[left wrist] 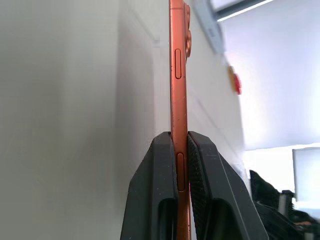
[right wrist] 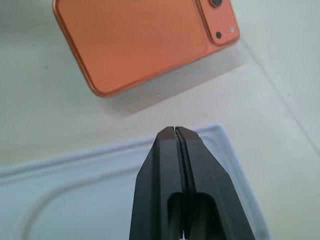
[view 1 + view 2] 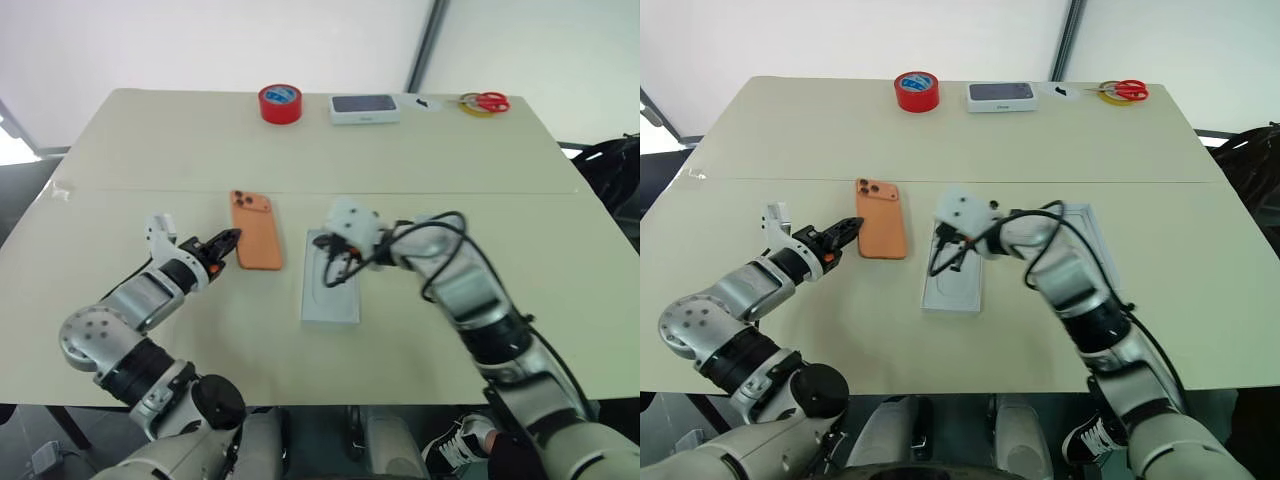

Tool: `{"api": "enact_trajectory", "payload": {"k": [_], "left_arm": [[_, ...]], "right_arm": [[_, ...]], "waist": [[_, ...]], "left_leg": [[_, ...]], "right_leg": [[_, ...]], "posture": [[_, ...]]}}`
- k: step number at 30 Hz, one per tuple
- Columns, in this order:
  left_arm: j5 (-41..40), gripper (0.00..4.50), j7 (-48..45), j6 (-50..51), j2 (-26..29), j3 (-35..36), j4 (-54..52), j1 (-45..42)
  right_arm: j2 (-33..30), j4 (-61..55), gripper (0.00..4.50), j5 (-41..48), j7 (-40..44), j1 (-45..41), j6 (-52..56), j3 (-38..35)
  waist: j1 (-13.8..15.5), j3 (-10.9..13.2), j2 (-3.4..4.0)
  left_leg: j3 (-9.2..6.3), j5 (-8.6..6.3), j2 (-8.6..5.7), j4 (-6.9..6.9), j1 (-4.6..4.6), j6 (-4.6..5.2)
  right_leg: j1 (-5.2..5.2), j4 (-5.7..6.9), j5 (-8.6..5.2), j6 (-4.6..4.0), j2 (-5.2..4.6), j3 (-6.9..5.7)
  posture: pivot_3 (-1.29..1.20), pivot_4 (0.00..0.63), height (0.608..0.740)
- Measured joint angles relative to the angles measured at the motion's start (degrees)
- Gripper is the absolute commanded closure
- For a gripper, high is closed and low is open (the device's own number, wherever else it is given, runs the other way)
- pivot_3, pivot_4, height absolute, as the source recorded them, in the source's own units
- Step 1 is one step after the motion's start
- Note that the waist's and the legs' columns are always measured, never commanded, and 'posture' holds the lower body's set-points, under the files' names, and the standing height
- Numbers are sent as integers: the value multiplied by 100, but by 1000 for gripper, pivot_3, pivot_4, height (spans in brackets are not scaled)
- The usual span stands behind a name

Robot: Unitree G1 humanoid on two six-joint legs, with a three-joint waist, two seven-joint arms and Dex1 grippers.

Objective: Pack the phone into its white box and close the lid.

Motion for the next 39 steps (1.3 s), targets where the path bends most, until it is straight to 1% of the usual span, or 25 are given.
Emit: {"api": "enact_trajectory", "payload": {"k": [4, 5, 9, 12, 15, 19, 23, 25, 27, 29, 30, 32, 34, 35, 39], "left_arm": [[-699, 4487, 422, 0, -394, -321, -227, 338], [-947, 4487, 592, 2, -554, -538, -355, 532], [-1249, 4487, 997, 2, -584, -944, -367, 723], [-1436, 4487, 1218, 2, -545, -1267, -357, 793], [-1553, 4487, 1372, -1, -462, -1689, -337, 1003], [-1768, 4487, 1568, -54, -361, -2013, -285, 1234], [-2118, 4487, 1806, -375, -289, -2472, -263, 1474], [-2337, 4487, 1964, -555, -245, -2581, -196, 1554], [-2554, 3571, 2123, -794, -184, -2778, -146, 1687], [-2754, 2825, 2303, -1002, -119, -3020, -65, 1887], [-2915, 2217, 2371, -1140, -72, -3159, -20, 1967], [-3191, 1174, 2479, -1360, 97, -3385, -24, 1980], [-3523, 221, 2556, -1610, 320, -3602, -32, 2032], [-3712, 44, 2594, -1752, 461, -3716, -51, 2052], [-4098, 44, 2733, -2312, 1113, -3899, -58, 2126]], "right_arm": [[-487, -3, 4500, 301, 341, 354, -347, -319], [-736, 47, 4500, 409, 452, 525, -445, -431], [-1096, 183, 4500, 641, 602, 756, -443, -792], [-1124, 155, 4500, 901, 663, 765, -385, -975], [-1212, 76, 4500, 1049, 712, 860, -363, -1010], [-1303, 57, 4500, 1175, 776, 953, -366, -1023], [-1302, 57, 4500, 1197, 755, 958, -384, -1023], [-1300, 57, 4500, 1199, 732, 958, -394, -1022], [-1298, 57, 4500, 1196, 718, 958, -427, -1018], [-1296, 59, 4500, 1184, 692, 957, -466, -1003], [-1296, 65, 4500, 1173, 678, 957, -475, -985], [-1287, 65, 4500, 1172, 670, 955, -487, -962], [-1287, 65, 4500, 1172, 660, 956, -487, -957], [-1286, 66, 4500, 1169, 652, 955, -490, -954], [-1286, 71, 4500, 1156, 633, 955, -499, -908]], "waist": [[-15, 1, -2], [-6, 1, -2], [-6, 7, -8], [-5, 7, -8], [7, 7, -7], [23, 7, -7], [90, 6, -7], [120, 6, -7], [125, 6, -6], [131, 5, -5], [135, 5, -5], [138, 4, -4], [130, 3, -3], [128, 3, -2], [117, 3, 0]], "left_leg": [[3, 0, -1, 0, 2, 1], [2, 0, 1, 0, 3, 1], [2, 0, 0, 3, 1, 2], [0, 0, 2, 2, 2, 3], [1, 0, 0, 2, -2, 3], [1, 0, 1, 9, -3, 4], [1, -1, 2, 8, -3, 4], [0, -1, 2, 8, -4, 4], [0, -1, 2, 8, -4, 4], [0, -1, 1, 9, -3, 4], [0, -1, 1, 11, -5, 4], [0, -1, 1, 11, -3, 4], [0, -1, 1, 11, -1, 4], [0, -1, 2, 11, 0, 4], [1, 0, 4, 10, 2, 4]], "right_leg": [[-1, 0, -1, -1, 7, 1], [0, 1, -2, 0, 7, 1], [-4, 0, -13, -18, 14, 2], [-4, -1, -15, -18, 20, 2], [-4, -2, -15, -17, 13, 3], [-3, -2, -17, -21, 8, 3], [-3, -3, -18, -22, 8, 4], [-4, -3, -18, -22, 9, 3], [-4, -3, -18, -23, 8, 4], [-2, -3, -18, -24, 4, 4], [-2, -2, -18, -25, 4, 4], [-1, -2, -19, -26, 3, 4], [0, -2, -18, -26, 3, 4], [0, -1, -18, -26, 3, 4], [-2, 0, -19, -28, 6, 5]], "posture": [[0, 150, 730], [0, 150, 730], [0, 150, 730], [0, 150, 730], [0, 150, 730], [0, 150, 730], [0, 150, 730], [0, 150, 730], [0, 150, 730], [0, 150, 730], [0, 150, 730], [0, 150, 730], [0, 150, 730], [0, 150, 730], [0, 150, 730]]}}
